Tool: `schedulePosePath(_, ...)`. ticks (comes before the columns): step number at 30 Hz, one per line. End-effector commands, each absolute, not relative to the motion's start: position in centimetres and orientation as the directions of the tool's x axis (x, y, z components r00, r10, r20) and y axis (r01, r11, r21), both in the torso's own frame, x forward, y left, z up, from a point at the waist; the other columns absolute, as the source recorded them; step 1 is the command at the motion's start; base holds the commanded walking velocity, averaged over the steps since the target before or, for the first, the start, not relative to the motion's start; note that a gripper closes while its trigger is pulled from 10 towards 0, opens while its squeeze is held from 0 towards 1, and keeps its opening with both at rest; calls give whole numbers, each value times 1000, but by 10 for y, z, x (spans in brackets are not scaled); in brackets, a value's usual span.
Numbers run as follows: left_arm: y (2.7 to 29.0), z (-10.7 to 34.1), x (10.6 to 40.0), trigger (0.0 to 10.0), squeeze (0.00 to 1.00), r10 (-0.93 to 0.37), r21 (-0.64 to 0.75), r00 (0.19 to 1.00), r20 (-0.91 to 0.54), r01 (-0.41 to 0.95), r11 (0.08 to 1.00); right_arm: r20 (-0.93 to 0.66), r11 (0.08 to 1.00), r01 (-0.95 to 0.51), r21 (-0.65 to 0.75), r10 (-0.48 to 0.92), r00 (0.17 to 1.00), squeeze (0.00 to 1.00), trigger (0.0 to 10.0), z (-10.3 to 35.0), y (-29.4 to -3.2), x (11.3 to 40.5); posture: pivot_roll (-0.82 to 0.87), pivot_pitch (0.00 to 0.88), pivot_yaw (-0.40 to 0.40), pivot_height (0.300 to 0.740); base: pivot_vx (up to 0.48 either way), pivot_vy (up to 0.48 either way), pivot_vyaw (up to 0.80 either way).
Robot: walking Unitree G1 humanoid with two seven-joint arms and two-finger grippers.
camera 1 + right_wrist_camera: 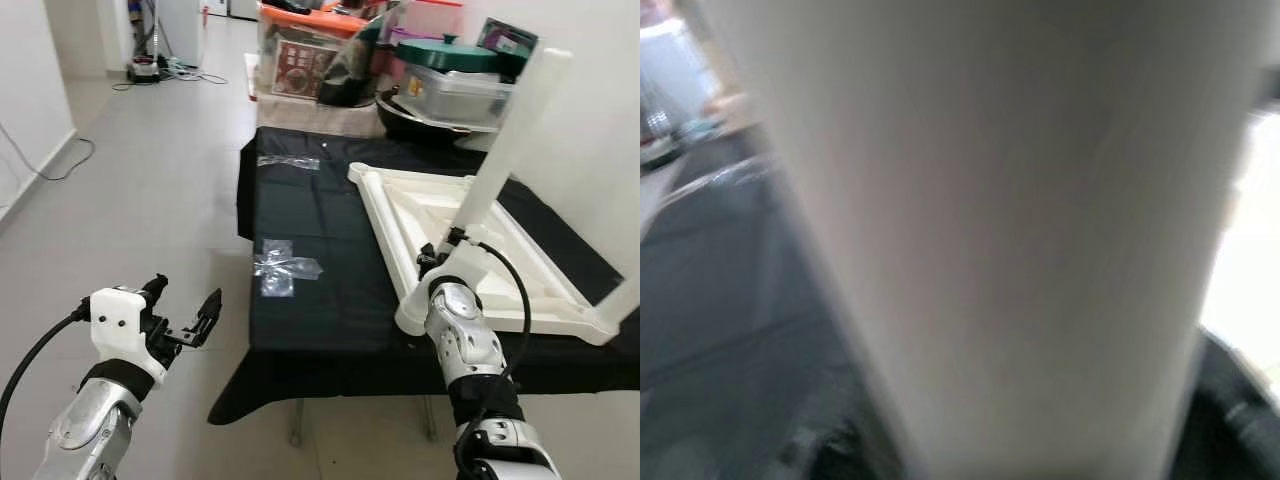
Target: Building children table
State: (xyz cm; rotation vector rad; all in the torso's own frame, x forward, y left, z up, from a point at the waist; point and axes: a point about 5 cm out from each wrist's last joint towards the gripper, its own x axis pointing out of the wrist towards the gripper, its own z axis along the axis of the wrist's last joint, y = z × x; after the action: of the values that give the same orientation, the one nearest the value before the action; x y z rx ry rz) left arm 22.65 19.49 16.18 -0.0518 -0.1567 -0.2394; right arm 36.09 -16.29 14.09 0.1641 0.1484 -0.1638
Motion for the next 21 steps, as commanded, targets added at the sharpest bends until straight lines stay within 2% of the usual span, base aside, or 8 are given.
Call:
schedulePosePath(1,191,160,228,10000,0,-249,-43,956,154,258,965,-70,969,7,246,11,997,1000,10000,156,-149,369,142,0,-179,740,0,0,0)
schedulePosePath(4,191,160,228,10000,0,-249,-44,956,154,258,965,-34,961,-39,274,50,998,1000,10000,164,-145,374,142,0,-179,740,0,0,0)
schedulePosePath(5,191,160,228,10000,0,-249,-45,956,155,259,965,42,940,-188,285,184,982,0,10000,178,-137,380,142,0,-179,740,0,0,0)
schedulePosePath(9,191,160,228,10000,0,-251,-47,955,155,261,964,168,865,-458,205,430,887,0,10000,204,-123,378,142,0,-176,740,0,0,0)
schedulePosePath(11,191,160,228,10000,0,-253,-48,955,156,264,963,225,670,-730,137,696,682,0,10000,218,-109,358,142,0,-176,740,0,0,0)
schedulePosePath(18,191,160,228,10000,0,-252,-47,955,156,262,964,135,462,-883,84,873,469,0,10000,194,-86,337,167,0,-191,740,0,0,0)
schedulePosePath(20,191,160,228,10000,0,-250,-47,956,155,260,965,121,440,-894,81,886,447,0,7647,188,-78,335,169,0,-192,740,0,0,0)
schedulePosePath(21,191,160,228,10000,0,-248,-46,956,155,258,965,113,441,-894,84,887,448,0,3843,184,-73,336,173,0,-191,740,0,0,0)
